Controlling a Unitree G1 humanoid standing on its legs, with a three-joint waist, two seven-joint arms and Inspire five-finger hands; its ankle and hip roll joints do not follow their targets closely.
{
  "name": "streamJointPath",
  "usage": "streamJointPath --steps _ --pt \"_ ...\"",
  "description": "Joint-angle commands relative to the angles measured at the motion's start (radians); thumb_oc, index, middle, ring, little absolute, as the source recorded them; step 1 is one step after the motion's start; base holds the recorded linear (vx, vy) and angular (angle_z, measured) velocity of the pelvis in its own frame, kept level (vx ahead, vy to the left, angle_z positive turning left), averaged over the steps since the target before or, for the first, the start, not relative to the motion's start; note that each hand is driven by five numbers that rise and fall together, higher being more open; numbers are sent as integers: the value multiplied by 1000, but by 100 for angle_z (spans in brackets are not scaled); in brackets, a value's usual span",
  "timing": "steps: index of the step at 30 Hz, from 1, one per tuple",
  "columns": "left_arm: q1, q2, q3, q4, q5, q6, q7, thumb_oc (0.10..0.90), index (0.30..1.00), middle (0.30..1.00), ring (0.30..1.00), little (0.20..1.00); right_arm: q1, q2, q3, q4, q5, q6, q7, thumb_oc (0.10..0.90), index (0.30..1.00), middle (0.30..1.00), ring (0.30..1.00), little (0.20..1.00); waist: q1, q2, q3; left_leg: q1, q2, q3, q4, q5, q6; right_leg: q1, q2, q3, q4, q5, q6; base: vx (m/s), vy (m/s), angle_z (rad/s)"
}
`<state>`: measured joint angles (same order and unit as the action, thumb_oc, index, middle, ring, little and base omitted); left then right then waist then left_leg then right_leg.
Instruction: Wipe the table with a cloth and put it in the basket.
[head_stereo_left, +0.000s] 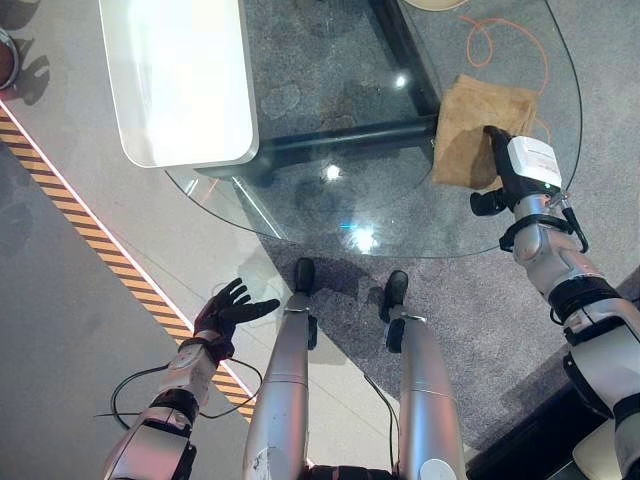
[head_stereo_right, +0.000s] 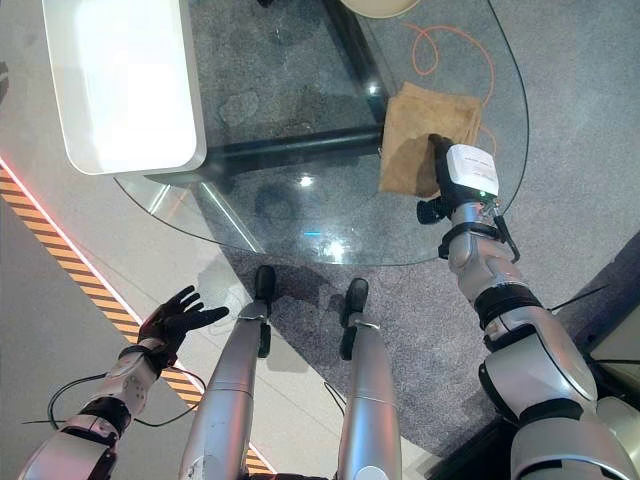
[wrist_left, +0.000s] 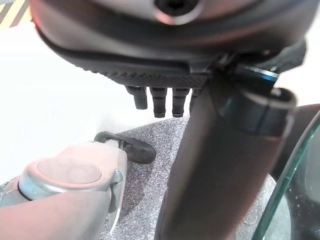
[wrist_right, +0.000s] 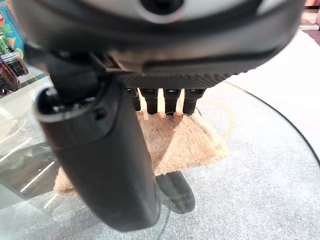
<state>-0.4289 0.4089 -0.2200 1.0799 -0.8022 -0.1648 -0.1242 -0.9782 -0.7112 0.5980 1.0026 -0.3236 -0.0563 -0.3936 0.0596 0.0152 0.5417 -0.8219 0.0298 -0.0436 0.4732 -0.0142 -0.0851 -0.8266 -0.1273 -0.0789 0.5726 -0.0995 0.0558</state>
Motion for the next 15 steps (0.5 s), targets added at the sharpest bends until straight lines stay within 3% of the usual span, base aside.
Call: streamJointPath --steps 1,6,15 --pt "48 39 26 -4 -5 -10 -8 800 900 900 900 900 -36 -123 -5 -37 12 -21 -16 800 900 900 900 900 -8 31 -22 42 -59 33 -8 -27 77 8 66 -60 12 1 -33 0 0 0" --pt "46 49 28 -1 -4 -5 -13 800 900 900 900 900 -17 -134 -16 -20 11 -32 -31 800 900 900 900 900 -10 27 -22 41 -57 33 -6 -29 78 5 66 -58 14 4 -31 0 0 0" --pt "33 47 18 8 -10 -4 -9 800 900 900 900 900 -42 -132 -33 23 52 6 -71 800 900 900 900 900 -10 28 -22 34 -54 36 -2 -30 79 -2 63 -58 16 9 -30 0 0 0"
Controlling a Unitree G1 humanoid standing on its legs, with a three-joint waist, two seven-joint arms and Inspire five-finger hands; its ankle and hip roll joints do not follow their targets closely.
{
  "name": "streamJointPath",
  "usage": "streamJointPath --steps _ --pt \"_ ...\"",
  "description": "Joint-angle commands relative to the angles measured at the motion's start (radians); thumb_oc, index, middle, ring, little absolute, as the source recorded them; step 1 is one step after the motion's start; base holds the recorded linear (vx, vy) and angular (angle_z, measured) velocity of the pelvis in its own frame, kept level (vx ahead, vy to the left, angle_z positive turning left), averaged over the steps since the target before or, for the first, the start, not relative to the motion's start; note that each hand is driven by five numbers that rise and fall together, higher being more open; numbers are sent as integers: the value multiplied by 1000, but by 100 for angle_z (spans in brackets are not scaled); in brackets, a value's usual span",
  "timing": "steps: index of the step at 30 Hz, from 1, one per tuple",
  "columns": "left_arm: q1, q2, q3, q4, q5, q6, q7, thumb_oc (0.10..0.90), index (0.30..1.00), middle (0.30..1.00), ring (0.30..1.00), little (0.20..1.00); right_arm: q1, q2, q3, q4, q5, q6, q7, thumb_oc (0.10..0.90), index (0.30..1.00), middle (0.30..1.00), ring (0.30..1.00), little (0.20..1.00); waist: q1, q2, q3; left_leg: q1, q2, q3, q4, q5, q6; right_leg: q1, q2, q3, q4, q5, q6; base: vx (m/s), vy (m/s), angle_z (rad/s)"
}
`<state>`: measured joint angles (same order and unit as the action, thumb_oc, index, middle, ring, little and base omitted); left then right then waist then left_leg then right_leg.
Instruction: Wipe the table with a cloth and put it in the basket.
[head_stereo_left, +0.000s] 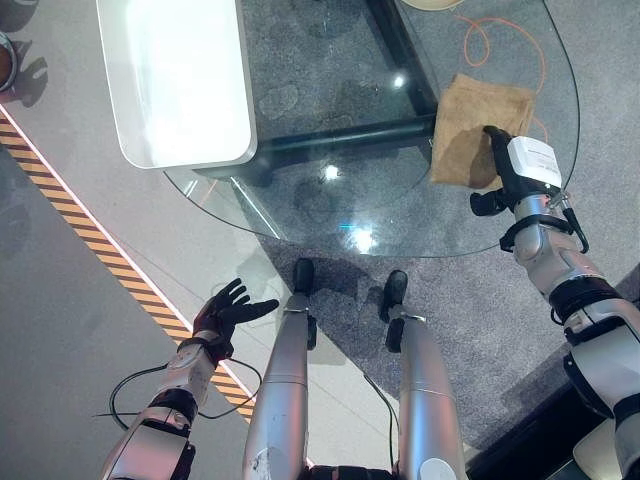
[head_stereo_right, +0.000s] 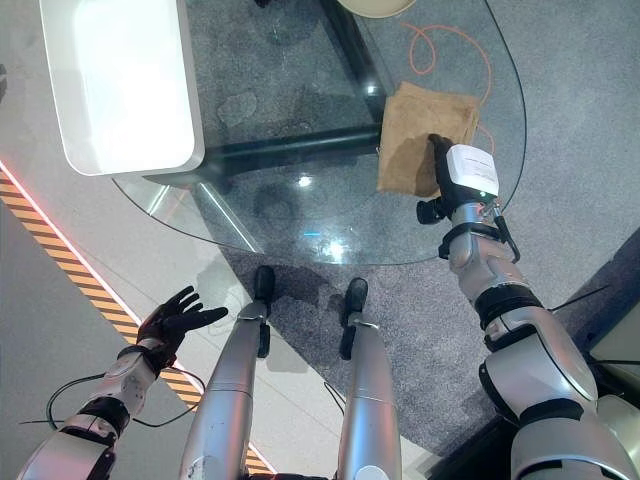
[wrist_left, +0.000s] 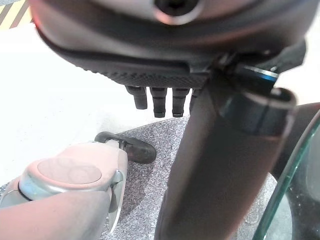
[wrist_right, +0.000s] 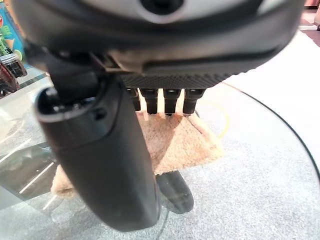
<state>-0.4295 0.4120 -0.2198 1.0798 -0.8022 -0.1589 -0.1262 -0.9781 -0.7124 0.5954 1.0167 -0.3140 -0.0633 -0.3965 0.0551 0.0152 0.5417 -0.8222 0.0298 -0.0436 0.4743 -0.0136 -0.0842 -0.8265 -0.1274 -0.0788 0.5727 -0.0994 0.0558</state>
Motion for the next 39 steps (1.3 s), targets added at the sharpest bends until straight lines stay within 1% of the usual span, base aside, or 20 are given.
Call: streamJointPath --steps 1,3,4,5,6,7,13,23,39 --pt "29 44 17 9 -11 -7 -7 800 900 900 900 900 -49 -128 -31 18 47 15 -71 800 900 900 900 900 -5 30 -22 33 -55 36 -3 -30 78 -2 64 -59 15 9 -30 0 0 0" --pt "24 43 14 11 -12 -6 -4 800 900 900 900 900 -60 -119 -31 31 67 27 -72 800 900 900 900 900 -3 32 -22 32 -56 36 -3 -30 78 -4 62 -59 15 10 -29 0 0 0" --pt "23 43 14 9 -13 -4 -4 800 900 900 900 900 -63 -117 -32 31 77 32 -69 602 731 731 731 702 -3 33 -22 32 -55 37 -3 -30 78 -4 60 -60 15 10 -29 0 0 0" --pt "23 43 13 9 -16 -3 -5 800 900 900 900 900 -70 -117 -35 35 79 40 -65 342 507 507 507 442 -2 36 -22 33 -55 37 -5 -29 78 -4 59 -61 14 10 -29 0 0 0" --pt "22 42 13 10 -15 -4 -5 800 900 900 900 900 -75 -114 -35 43 80 41 -66 342 507 507 507 442 -1 38 -22 32 -55 37 -6 -29 78 -5 57 -62 13 11 -29 0 0 0" --pt "23 42 13 11 -15 -4 -7 800 900 900 900 900 -81 -111 -33 45 84 47 -62 100 300 300 300 200 0 39 -22 32 -56 37 -7 -28 78 -4 57 -63 11 11 -29 0 0 0" --pt "21 30 6 15 -19 -8 -5 800 900 900 900 900 -129 -102 -19 68 89 56 -61 100 300 300 300 200 7 49 -22 31 -59 42 -11 -25 79 -9 47 -71 11 15 -28 -2 12 0" --pt "24 24 6 5 -23 -6 2 800 900 900 900 900 -158 -100 1 41 82 74 -57 100 300 300 300 200 10 50 -22 31 -57 49 -17 -25 79 -11 41 -77 8 18 -25 -1 3 0" --pt "24 18 -4 -1 -29 -13 8 800 900 900 900 900 -176 -92 32 55 58 81 -30 100 300 300 300 200 15 53 -22 23 -59 50 -25 -19 80 -19 39 -84 0 22 -26 0 0 0"
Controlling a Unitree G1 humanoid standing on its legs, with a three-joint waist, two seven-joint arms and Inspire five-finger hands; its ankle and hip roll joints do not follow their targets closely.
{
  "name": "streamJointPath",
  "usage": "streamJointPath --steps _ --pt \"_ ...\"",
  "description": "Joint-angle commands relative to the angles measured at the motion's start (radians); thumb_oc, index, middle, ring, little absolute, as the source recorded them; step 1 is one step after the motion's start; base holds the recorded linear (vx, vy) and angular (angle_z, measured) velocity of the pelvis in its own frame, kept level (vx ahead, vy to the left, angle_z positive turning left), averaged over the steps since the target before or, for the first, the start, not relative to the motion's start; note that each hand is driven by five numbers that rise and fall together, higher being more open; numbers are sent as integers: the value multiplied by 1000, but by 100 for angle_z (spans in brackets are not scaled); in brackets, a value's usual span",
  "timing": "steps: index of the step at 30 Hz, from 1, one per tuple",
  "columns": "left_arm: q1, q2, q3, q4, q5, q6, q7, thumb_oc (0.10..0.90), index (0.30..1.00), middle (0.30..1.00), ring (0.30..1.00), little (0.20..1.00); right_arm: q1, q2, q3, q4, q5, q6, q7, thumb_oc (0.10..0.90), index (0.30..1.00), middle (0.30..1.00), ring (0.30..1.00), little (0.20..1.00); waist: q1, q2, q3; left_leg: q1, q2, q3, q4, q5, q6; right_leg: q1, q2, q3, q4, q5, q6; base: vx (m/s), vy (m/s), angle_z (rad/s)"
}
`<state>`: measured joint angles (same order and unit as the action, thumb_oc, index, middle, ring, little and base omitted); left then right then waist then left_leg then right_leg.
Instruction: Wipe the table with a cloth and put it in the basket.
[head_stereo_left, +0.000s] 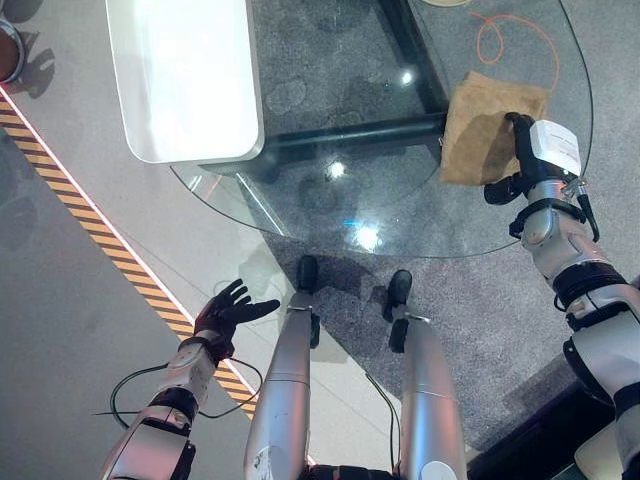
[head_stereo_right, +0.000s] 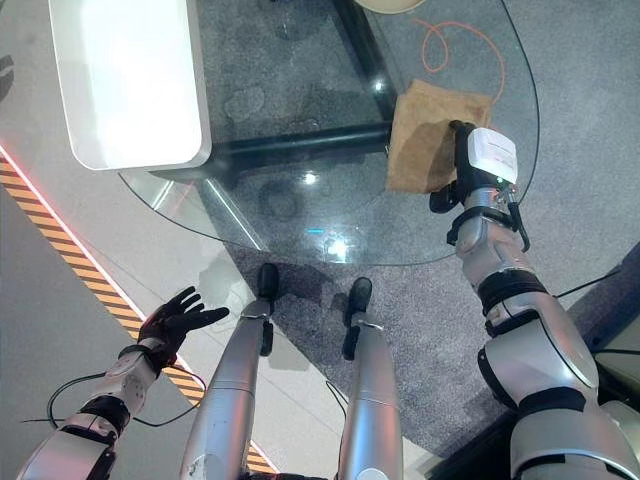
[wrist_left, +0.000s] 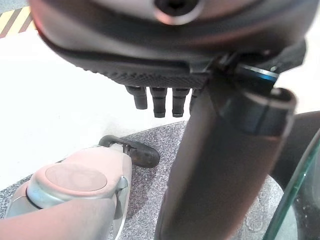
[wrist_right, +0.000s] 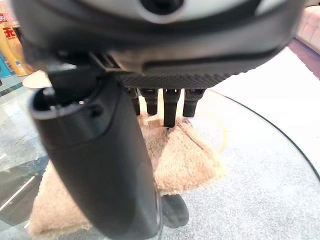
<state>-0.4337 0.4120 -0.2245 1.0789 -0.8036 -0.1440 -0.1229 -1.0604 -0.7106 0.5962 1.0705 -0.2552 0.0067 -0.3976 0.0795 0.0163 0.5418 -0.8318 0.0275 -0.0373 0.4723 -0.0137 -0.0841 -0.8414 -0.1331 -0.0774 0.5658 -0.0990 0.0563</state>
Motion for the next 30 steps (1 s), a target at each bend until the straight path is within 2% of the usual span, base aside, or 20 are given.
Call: streamJointPath --steps 1,21,30 --pt "29 19 2 -2 -29 -27 4 800 900 900 900 900 -93 -93 32 3 -3 11 -28 100 300 300 300 200 -9 53 -22 31 -57 44 -22 -20 80 -5 44 -85 7 22 -26 0 0 0" --pt "26 9 -7 -3 -32 -29 11 800 900 900 900 900 -101 -78 38 17 -5 2 -33 100 300 300 300 200 -7 61 -22 33 -60 45 -30 -14 79 -4 44 -89 2 23 -26 0 0 0" --pt "31 4 -8 -4 -33 -32 10 800 900 900 900 900 -101 -66 7 -9 91 -3 -63 100 300 300 300 200 -9 63 -22 32 -60 46 -27 -16 80 -5 44 -87 3 24 -26 0 0 0"
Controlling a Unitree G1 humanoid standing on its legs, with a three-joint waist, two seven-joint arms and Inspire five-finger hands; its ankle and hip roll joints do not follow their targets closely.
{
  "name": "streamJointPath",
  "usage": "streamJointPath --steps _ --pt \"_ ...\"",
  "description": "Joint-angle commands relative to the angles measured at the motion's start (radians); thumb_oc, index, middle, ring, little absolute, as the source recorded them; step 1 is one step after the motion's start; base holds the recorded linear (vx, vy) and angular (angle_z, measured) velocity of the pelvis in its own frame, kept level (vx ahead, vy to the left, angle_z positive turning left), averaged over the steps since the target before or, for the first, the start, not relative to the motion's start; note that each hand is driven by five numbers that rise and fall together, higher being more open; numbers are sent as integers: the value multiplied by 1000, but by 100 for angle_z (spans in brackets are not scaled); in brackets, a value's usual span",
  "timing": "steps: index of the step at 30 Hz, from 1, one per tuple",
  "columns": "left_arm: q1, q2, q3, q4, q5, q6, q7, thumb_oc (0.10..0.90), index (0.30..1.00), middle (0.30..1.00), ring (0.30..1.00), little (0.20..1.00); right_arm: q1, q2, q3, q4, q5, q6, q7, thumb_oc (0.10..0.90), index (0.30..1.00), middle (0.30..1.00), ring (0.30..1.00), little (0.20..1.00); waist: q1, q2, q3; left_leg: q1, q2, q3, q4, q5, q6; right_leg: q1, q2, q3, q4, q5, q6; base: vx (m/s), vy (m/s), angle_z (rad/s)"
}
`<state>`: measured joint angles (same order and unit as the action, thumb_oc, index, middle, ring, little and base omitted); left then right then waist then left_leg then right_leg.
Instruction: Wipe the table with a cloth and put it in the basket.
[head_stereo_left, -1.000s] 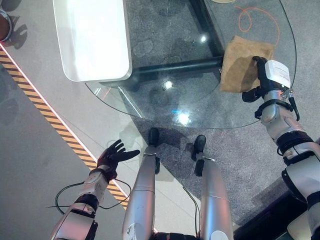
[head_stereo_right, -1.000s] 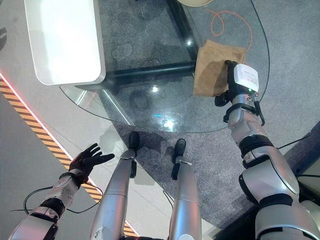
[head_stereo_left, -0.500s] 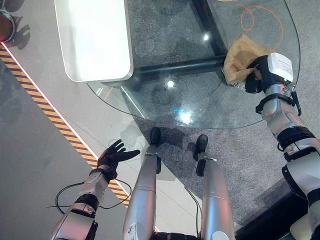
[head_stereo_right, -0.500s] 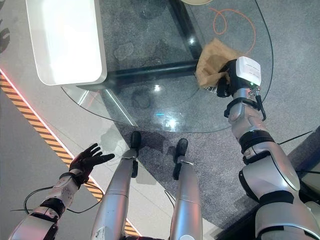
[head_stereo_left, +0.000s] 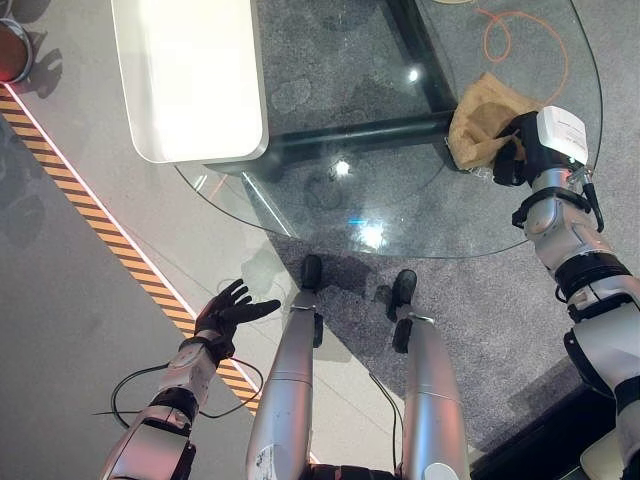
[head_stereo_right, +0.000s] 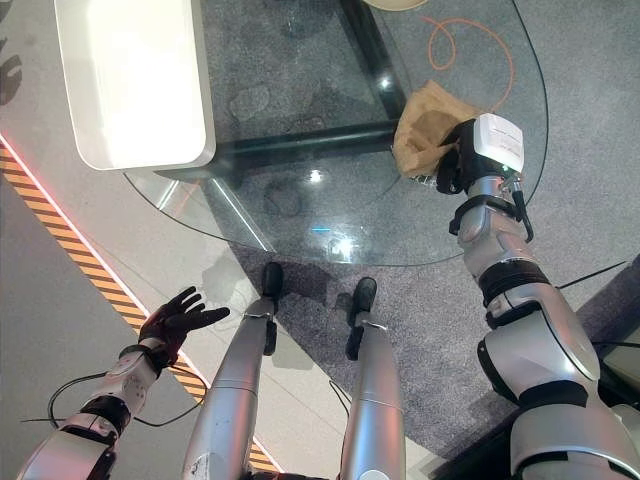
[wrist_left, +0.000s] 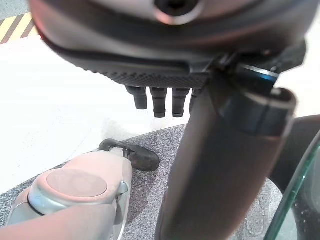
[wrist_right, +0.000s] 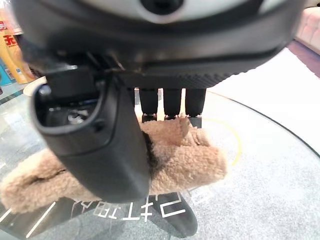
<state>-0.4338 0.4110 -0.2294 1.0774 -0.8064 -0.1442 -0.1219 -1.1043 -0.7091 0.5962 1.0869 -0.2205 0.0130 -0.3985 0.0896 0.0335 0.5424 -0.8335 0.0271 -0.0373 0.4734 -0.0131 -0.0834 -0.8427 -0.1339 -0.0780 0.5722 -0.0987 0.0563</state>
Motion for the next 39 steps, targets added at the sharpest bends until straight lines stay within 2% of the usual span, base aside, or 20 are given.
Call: streamJointPath --steps 1,13,31,39 --pt "30 3 -3 -3 -29 -31 11 800 900 900 900 900 -60 -64 4 -30 60 -9 -64 100 300 300 300 200 -19 46 -22 33 -60 46 -28 -17 79 -5 45 -86 -3 23 -26 0 0 0" --pt "28 -27 -13 -12 -23 -39 29 800 900 900 900 900 -110 -11 17 -130 118 -6 -58 100 300 300 300 200 -16 53 -22 31 -65 48 -32 -14 77 -9 45 -86 -5 21 -30 0 0 0" --pt "50 -73 -29 -32 2 -58 43 800 900 900 900 900 -192 76 115 -283 42 66 -10 100 300 300 300 200 5 67 -22 41 -74 50 -48 -1 74 -2 42 -96 -14 17 -39 0 0 0" --pt "60 -84 -37 -36 12 -66 43 800 900 900 900 900 -217 106 131 -327 28 84 -21 100 300 300 300 200 12 71 -22 40 -78 48 -47 2 74 -1 42 -97 -16 19 -40 0 0 0"
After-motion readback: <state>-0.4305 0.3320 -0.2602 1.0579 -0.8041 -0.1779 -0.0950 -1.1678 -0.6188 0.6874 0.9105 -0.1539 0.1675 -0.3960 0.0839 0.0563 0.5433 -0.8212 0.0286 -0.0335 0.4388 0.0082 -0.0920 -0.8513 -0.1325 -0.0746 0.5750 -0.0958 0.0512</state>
